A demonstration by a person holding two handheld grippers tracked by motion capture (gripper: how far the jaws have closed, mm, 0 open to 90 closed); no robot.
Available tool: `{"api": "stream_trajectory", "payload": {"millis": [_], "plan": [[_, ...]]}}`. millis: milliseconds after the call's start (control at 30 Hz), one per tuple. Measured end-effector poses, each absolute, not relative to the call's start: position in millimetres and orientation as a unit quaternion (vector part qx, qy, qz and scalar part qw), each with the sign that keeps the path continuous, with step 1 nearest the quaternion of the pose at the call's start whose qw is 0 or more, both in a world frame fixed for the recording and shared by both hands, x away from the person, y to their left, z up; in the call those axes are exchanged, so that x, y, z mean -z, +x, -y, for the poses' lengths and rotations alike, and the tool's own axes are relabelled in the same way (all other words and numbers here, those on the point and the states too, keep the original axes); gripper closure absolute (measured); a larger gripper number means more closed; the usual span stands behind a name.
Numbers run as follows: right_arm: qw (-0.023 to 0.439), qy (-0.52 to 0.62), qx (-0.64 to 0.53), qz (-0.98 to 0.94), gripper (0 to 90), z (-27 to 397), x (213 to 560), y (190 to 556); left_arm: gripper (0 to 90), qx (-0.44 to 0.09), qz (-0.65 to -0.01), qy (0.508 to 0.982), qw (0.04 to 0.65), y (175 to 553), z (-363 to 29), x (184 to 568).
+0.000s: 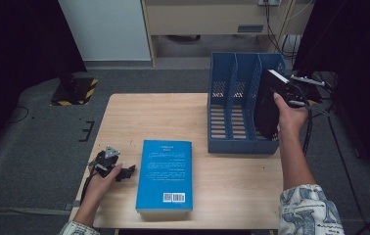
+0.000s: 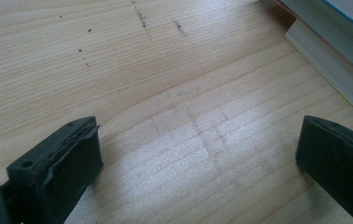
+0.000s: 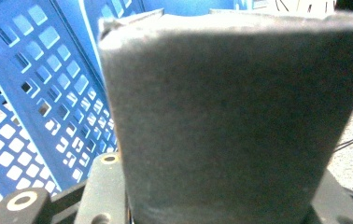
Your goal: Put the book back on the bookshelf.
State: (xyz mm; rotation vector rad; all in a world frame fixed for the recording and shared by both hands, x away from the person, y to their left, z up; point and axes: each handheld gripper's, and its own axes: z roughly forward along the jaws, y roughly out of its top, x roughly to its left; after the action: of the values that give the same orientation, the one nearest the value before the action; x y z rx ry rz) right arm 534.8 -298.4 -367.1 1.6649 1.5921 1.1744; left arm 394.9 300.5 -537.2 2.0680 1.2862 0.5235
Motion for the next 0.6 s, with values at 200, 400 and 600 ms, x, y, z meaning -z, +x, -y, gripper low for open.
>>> {"api": "stream_trajectory", "payload": {"millis": [200,400,600], "plan": [[0.271,0.626,-0.433,-0.589,53.4,298.4,375.0,536.9,0.0,-0.199,-0.489,0.787,0.319,394.9,-300.4,537.2],[0.27,0.63,-0.426,-0.591,53.4,297.6,383.2,539.6,0.0,-0.199,-0.488,0.788,0.319,394.8,-300.3,537.1],[0.272,0.633,-0.425,-0.587,53.4,296.1,385.4,541.0,0.0,-0.199,-0.488,0.788,0.319,394.8,-300.2,537.1]]}}
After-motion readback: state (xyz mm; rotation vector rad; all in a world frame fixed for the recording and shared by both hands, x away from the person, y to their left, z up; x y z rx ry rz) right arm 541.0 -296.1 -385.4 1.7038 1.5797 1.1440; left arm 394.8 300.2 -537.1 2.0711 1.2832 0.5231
